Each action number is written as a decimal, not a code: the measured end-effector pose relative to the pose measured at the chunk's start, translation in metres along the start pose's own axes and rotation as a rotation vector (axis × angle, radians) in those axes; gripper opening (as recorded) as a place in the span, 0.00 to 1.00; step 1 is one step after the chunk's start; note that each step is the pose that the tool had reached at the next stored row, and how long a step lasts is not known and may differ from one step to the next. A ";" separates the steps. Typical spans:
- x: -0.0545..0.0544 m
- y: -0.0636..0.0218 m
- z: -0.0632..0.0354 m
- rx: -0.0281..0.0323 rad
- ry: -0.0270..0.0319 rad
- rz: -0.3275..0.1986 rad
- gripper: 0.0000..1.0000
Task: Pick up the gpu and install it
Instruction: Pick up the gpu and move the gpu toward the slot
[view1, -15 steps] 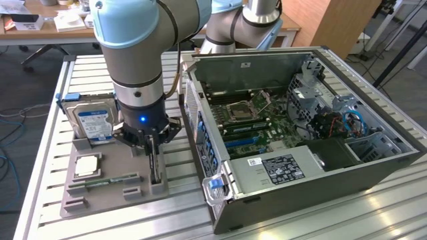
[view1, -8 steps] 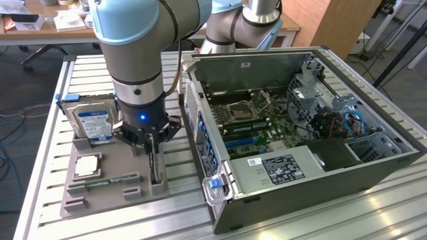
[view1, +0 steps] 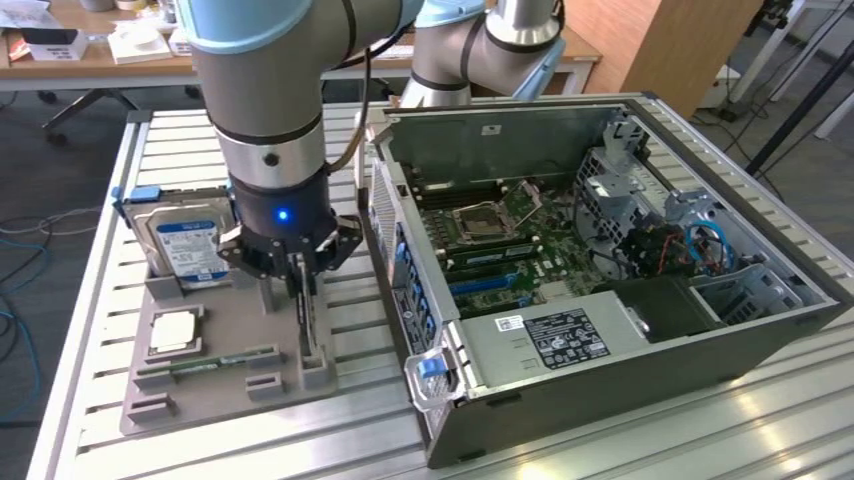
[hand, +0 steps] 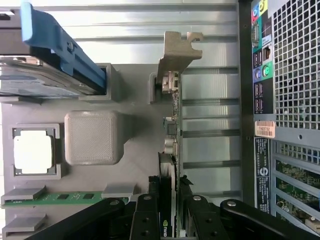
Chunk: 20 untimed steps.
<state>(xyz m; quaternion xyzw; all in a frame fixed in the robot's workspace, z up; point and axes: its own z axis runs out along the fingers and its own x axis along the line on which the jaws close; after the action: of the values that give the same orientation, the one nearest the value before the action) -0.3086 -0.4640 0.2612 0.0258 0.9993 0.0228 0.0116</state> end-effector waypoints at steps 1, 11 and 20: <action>0.000 0.0001 -0.0016 -0.0003 0.0002 -0.006 0.26; -0.001 0.0014 -0.0304 -0.0014 0.0028 -0.060 0.26; -0.002 0.0033 -0.0711 -0.0015 0.0031 -0.068 0.26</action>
<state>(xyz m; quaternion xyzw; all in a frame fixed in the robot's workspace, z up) -0.3086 -0.4640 0.3324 -0.0082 0.9996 0.0232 0.0108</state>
